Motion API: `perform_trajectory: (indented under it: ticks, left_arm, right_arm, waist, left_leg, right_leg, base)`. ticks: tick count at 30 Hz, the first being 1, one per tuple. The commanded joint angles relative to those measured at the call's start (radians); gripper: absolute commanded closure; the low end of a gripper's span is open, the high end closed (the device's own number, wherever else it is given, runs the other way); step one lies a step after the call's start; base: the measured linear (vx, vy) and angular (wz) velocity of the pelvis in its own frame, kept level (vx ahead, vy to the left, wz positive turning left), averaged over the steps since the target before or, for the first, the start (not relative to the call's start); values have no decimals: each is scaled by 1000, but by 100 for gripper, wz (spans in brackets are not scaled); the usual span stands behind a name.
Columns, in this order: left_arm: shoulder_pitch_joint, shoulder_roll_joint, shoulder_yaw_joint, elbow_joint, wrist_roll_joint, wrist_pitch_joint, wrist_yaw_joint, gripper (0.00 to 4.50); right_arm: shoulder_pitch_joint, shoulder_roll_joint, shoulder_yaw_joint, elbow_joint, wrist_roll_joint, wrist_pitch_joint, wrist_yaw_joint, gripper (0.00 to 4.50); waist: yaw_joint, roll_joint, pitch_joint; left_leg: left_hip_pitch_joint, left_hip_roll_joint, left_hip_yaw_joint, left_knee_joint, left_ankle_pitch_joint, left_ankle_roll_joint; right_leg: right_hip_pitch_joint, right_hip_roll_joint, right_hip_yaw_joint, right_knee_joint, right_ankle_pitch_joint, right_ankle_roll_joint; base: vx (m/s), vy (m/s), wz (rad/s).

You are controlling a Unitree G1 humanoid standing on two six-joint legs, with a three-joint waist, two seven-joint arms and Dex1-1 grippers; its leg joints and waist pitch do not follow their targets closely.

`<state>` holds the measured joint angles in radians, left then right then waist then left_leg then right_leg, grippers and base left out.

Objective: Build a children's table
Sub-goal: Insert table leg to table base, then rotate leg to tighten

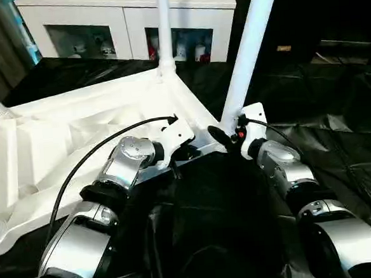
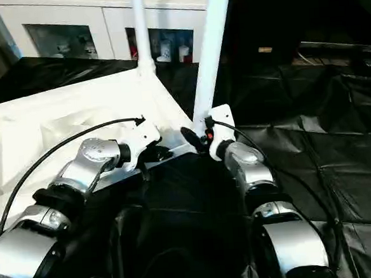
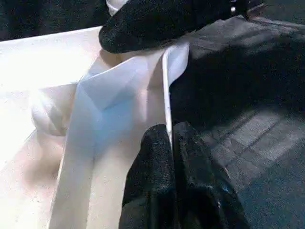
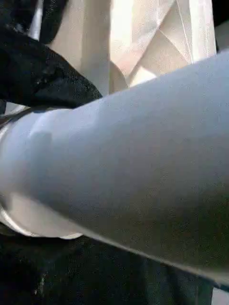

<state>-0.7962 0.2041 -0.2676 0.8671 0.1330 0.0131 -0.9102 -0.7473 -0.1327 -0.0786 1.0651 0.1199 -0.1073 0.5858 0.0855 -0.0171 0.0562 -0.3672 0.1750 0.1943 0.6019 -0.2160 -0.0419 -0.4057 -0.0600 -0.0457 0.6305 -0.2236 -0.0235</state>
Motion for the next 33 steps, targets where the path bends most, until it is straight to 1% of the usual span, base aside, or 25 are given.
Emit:
perform_trajectory:
  ticks: [1,3,7,8,9,10,11,12,13,15,16,17,18,19,20,22,23,24,26,27,28,30,33]
  left_arm:
    - [-2,-8,-14,-40,-9,-31,-20,450]
    - [3,-3,-13,-46,-9,-31,-27,450]
    - [21,11,-16,-71,-15,-34,-63,450]
    - [21,11,-16,-71,-15,-34,-63,450]
    - [30,17,-20,-84,-21,-38,-87,450]
    - [42,24,-25,-100,-29,-47,-119,450]
    - [65,42,-41,-132,-40,-60,-183,450]
    - [72,48,-46,-142,-43,-63,-202,450]
    - [75,51,-49,-147,-45,-64,-212,450]
    - [87,64,-56,-161,-52,-70,-248,450]
    - [93,72,-58,-168,-59,-80,-274,450]
    - [100,78,-59,-176,-69,-85,-302,450]
    - [107,83,-59,-185,-82,-86,-332,450]
    - [115,89,-61,-200,-98,-82,-369,450]
    - [117,91,-61,-205,-102,-80,-380,450]
    - [128,104,-66,-228,-117,-65,-422,450]
    - [130,109,-68,-232,-116,-62,-431,450]
    - [130,116,-74,-231,-109,-62,-437,450]
    - [130,120,-77,-227,-101,-66,-438,450]
    - [131,123,-79,-224,-95,-70,-439,450]
    - [131,123,-79,-224,-95,-70,-439,450]
    - [132,114,-78,-222,-93,-72,-429,450]
    - [132,101,-72,-224,-88,-67,-403,450]
  right_arm:
    - [15,8,27,-8,-10,29,37,160]
    - [24,6,33,-18,-11,34,59,169]
    - [50,-5,46,-47,-9,45,125,173]
    - [50,-5,46,-47,-9,45,125,173]
    - [60,-10,54,-60,-8,48,157,173]
    - [72,-17,62,-76,-5,53,191,173]
    - [98,-31,77,-111,6,77,264,173]
    - [107,-37,81,-124,10,85,287,173]
    - [112,-39,84,-130,11,90,300,173]
    - [136,-56,102,-159,13,108,362,173]
    - [153,-67,112,-178,14,115,401,173]
    - [168,-77,120,-195,18,128,438,173]
    - [182,-88,127,-209,21,137,471,173]
    - [198,-101,134,-224,24,146,505,173]
    - [202,-105,137,-229,25,150,516,173]
    - [227,-126,152,-259,26,162,558,173]
    - [235,-132,156,-268,24,164,570,173]
    - [243,-137,157,-274,24,165,578,173]
    - [246,-138,156,-276,24,164,579,173]
    - [260,-142,158,-299,29,174,585,173]
    - [260,-142,158,-299,29,174,585,173]
    - [279,-137,163,-324,30,183,586,173]
    - [295,-121,166,-339,28,183,555,173]
  waist:
    - [4,-4,-73]
    - [7,-3,-73]
    - [9,-5,-74]
    - [9,-3,-75]
    - [10,-1,-74]
    - [11,-3,-73]
    - [11,-3,-74]
    - [12,-4,-74]
    - [12,-3,-73]
    - [12,0,-72]
    - [13,0,-70]
    - [15,-1,-71]
    - [15,0,-70]
    - [16,-1,-69]
    - [17,0,-68]
    - [19,7,-68]
    - [19,4,-68]
    - [20,7,-68]
    - [20,5,-67]
    - [21,9,-67]
    - [23,7,-68]
    - [25,9,-70]
    - [27,7,-70]
  left_leg:
    - [13,67,-21,-53,51,157]
    - [13,69,-21,-53,51,156]
    - [10,68,-21,-52,56,159]
    - [11,68,-20,-51,57,157]
    - [10,68,-21,-51,56,157]
    - [9,68,-21,-50,55,161]
    - [8,69,-22,-51,55,165]
    - [7,69,-21,-49,51,171]
    - [7,70,-21,-51,46,170]
    - [10,71,-22,-53,33,158]
    - [10,72,-21,-53,18,152]
    - [10,72,-22,-54,12,147]
    - [11,73,-21,-55,8,142]
    - [12,72,-21,-55,2,139]
    - [12,74,-21,-57,-11,134]
    - [14,74,-23,-58,-22,120]
    - [15,75,-22,-59,-29,114]
    - [15,73,-22,-59,-32,110]
    - [16,73,-22,-61,-45,98]
    - [16,73,-23,-61,-49,94]
    - [17,73,-23,-61,-46,90]
    - [17,72,-23,-60,-34,89]
    - [16,71,-23,-60,-31,90]
  right_leg:
    - [65,-99,48,-39,217,-335]
    - [63,-99,47,-39,214,-335]
    - [65,-99,47,-37,221,-331]
    - [64,-98,47,-37,222,-331]
    - [64,-98,47,-37,221,-332]
    - [65,-96,46,-37,223,-330]
    - [67,-96,45,-35,231,-330]
    - [66,-97,46,-35,234,-329]
    - [65,-98,45,-37,223,-327]
    - [62,-97,45,-40,189,-326]
    - [62,-98,45,-43,168,-325]
    - [64,-98,46,-42,163,-322]
    - [61,-96,46,-43,159,-322]
    - [63,-97,46,-44,152,-321]
    - [60,-98,47,-46,133,-321]
    - [60,-98,47,-47,118,-319]
    - [60,-97,47,-48,119,-318]
    - [59,-97,47,-48,116,-318]
    - [59,-97,48,-52,99,-316]
    - [60,-98,48,-52,94,-316]
    - [61,-97,48,-52,99,-312]
    - [62,-97,48,-48,131,-313]
    - [62,-97,48,-48,141,-312]
  base:
    - [0,0,0]
    - [0,0,0]
    - [0,0,0]
    - [0,0,0]
    - [0,0,0]
    - [0,0,0]
    - [0,0,0]
    - [0,0,0]
    - [0,0,0]
    - [0,0,0]
    - [0,0,0]
    - [0,0,0]
    - [0,0,0]
    - [0,0,0]
    - [0,0,0]
    - [0,0,0]
    - [0,0,0]
    - [0,0,0]
    - [0,0,0]
    - [0,0,0]
    - [0,0,0]
    - [0,0,0]
    - [0,0,0]
